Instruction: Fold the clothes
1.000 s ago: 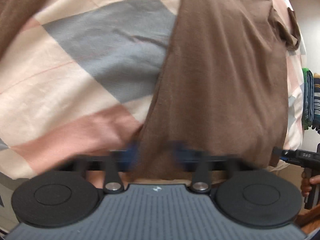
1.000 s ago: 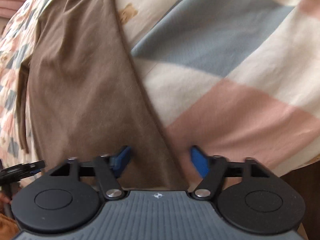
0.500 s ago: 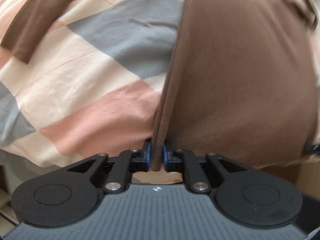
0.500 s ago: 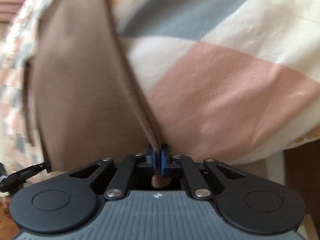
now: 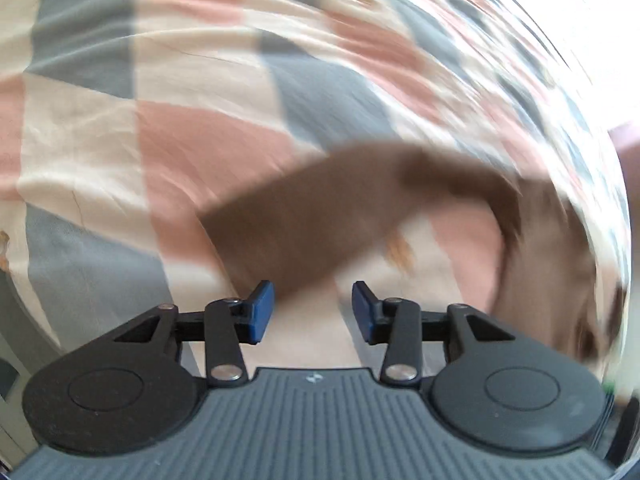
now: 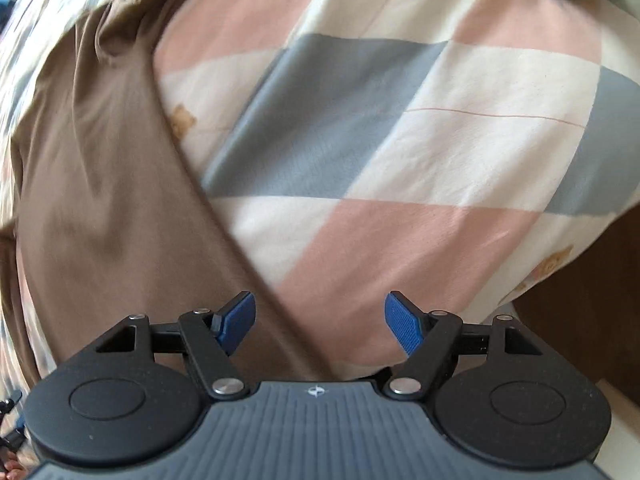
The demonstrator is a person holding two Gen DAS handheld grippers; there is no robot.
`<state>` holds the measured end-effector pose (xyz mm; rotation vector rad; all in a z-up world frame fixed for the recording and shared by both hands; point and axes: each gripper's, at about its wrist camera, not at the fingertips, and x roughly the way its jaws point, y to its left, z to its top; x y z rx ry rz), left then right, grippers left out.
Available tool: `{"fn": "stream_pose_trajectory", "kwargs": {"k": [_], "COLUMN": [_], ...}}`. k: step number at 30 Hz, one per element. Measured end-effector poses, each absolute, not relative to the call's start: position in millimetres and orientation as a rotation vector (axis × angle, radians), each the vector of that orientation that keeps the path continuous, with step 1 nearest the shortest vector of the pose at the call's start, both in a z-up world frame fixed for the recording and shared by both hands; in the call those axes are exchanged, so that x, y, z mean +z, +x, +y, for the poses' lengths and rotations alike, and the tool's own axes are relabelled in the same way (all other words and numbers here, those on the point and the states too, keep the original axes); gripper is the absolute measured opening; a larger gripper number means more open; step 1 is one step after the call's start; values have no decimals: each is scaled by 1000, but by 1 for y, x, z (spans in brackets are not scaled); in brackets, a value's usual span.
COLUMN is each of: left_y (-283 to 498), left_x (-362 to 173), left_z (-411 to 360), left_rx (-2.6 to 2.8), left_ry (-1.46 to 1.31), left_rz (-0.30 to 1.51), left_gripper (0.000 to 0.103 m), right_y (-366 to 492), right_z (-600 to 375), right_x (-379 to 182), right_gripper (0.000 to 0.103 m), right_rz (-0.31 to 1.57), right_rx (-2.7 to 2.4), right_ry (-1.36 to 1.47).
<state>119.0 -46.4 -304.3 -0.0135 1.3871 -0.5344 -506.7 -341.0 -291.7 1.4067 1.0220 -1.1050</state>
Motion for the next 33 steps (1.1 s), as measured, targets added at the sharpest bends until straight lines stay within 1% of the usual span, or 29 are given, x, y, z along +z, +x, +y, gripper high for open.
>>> {"fn": "stream_pose_trajectory", "kwargs": {"k": [3,4,6,7,8,10,14,16,18,20,21,26,28,30,31,32,33], "left_y": [149,156,170,174,178,184,218,242,264,278,282,288,279,265,258,253,254], "left_x": [-328,-338,-354,-356,-355,-334,-259,-228,-210,-210,-221,-318,-336,-329,-322,-316,-311], "left_z": [-47,-46,-43,-43,-44,-54,-63,-61,-59,-65,-70,-89,-89,-83,-81,-79,-80], "left_rx": [-502,-483,-447,-442,-447,-543,-758,-799,-816,-816,-799,-616,-558,-588,-626,-658,-670], "left_ry": [35,8,-64,-92,-109,-80,-49,-15,40,151,190,342,366,327,327,326,326], "left_rz": [1445,1468,1496,1492,1483,1416,1186,1088,1024,1000,1016,1193,1230,1217,1203,1189,1177], "left_gripper": [38,38,35,11,0,0,0,0,0,2,1,3,3,7,12,23,26], "right_y": [-491,-483,-465,-459,-454,-442,-426,-416,-403,-393,-388,-370,-366,-367,-372,-378,-383], "right_z": [-331,-324,-320,-317,-314,-312,-314,-319,-325,-329,-332,-337,-340,-341,-340,-338,-337], "right_x": [-278,-277,-275,-274,-272,-270,-267,-274,-282,-285,-286,-292,-293,-287,-283,-279,-275], "right_gripper": [76,78,79,79,79,79,79,79,79,79,80,80,80,81,83,88,89], "right_rz": [989,983,996,1011,1026,1051,1058,1064,1073,1077,1079,1107,1123,1112,1095,1078,1060], "right_rx": [-1106,-1098,-1078,-1067,-1057,-1056,-1086,-1096,-1095,-1079,-1071,-1040,-1031,-1030,-1039,-1049,-1059], "right_ry": [1390,1387,1389,1388,1387,1389,1403,1395,1386,1373,1367,1340,1326,1310,1313,1317,1320]}}
